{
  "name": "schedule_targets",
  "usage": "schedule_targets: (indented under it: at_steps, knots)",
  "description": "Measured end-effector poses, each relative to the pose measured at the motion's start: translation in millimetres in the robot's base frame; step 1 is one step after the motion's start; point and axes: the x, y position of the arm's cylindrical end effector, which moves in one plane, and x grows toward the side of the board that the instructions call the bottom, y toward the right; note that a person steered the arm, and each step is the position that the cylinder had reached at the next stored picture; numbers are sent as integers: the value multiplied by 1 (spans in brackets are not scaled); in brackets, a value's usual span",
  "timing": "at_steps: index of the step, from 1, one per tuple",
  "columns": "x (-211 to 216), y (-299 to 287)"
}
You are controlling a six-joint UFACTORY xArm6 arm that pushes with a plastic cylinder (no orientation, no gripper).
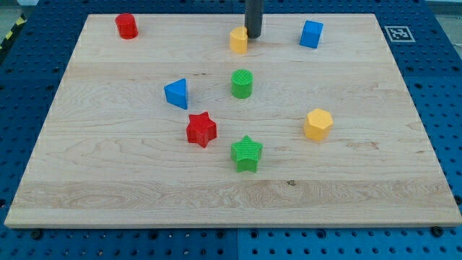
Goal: Push the blue cube up a bit
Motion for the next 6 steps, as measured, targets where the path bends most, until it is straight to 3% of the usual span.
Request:
schedule_targets:
  at_steps: [1, 2, 3, 4, 6]
  knots:
    - [38, -27]
    - [48, -7]
    - [52, 61]
    - [44, 117]
    - [11, 138]
